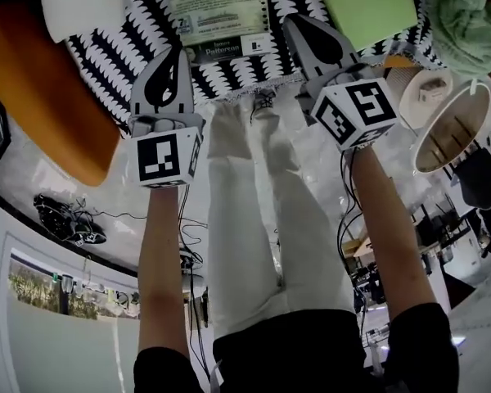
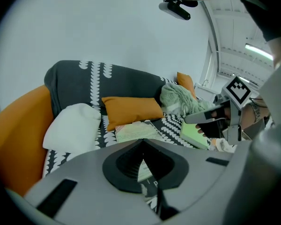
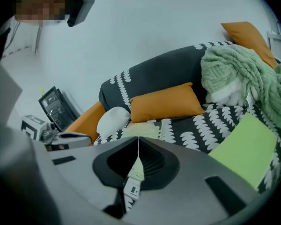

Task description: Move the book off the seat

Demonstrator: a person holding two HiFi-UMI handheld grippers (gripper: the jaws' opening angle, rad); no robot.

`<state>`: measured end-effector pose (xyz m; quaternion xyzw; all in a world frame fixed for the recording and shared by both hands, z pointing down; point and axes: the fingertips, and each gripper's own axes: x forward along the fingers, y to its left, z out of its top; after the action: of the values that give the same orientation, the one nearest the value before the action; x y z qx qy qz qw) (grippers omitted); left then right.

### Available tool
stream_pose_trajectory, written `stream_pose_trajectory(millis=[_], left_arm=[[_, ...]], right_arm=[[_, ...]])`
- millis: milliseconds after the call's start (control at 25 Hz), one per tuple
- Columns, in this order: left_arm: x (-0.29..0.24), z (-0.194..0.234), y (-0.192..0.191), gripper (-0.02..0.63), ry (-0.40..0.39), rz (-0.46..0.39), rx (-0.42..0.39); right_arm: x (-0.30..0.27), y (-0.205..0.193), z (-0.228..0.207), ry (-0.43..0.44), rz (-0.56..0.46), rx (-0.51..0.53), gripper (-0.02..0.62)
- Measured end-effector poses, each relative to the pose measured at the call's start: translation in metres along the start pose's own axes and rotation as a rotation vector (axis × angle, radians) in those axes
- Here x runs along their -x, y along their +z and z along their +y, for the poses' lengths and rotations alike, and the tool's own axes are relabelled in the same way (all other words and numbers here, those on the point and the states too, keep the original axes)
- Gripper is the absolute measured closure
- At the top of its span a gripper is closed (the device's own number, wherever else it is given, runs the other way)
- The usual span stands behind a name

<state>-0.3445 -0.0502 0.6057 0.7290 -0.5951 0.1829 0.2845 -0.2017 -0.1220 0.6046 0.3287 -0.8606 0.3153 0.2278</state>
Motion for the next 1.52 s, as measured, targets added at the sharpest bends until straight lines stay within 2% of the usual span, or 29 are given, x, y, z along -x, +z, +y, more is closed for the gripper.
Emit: stream_pose_trajectory(millis=[200, 320, 440, 480, 560, 800, 1120, 1320, 1520], left_arm=[[-0.019, 0.011, -0.021, 0.596, 0.014, 0.03, 0.026], [-0.032, 0.014, -0.043, 0.597, 0.009, 0.084, 0.036], [-0.042, 0.014, -0.065, 0.597, 0.001, 0.152, 0.004], [-0.044, 0.016, -0.072, 0.597, 0.002, 0.173, 0.004], [-0.046, 0.019, -0.081, 0.597, 0.0, 0.198, 0.024], [-0.052, 0.018, -0.092, 0.596, -0.043, 0.225, 0.051], [-0.053, 0.019, -0.093, 0.597, -0.091, 0.218, 0.115], [-0.055, 0.022, -0.096, 0.597, -0.069, 0.252, 0.147], [-0.053, 0.028, -0.1, 0.597, -0.059, 0.252, 0.204]], right_arm=[[-0.015, -0.016, -0.006, -0.013, 0.016, -0.035, 0.58], [-0.029, -0.026, -0.004, 0.032, 0.038, -0.063, 0.578], [-0.04, -0.036, -0.001, 0.087, 0.066, -0.094, 0.577], [-0.042, -0.039, 0.0, 0.103, 0.076, -0.101, 0.564], [-0.044, -0.045, 0.002, 0.129, 0.1, -0.106, 0.452], [-0.048, -0.054, -0.005, 0.113, 0.135, -0.095, 0.421], [-0.054, -0.069, -0.008, 0.102, 0.155, -0.147, 0.34], [-0.06, -0.089, -0.014, 0.09, 0.196, -0.203, 0.326], [-0.065, -0.108, -0.009, 0.116, 0.246, -0.232, 0.322]])
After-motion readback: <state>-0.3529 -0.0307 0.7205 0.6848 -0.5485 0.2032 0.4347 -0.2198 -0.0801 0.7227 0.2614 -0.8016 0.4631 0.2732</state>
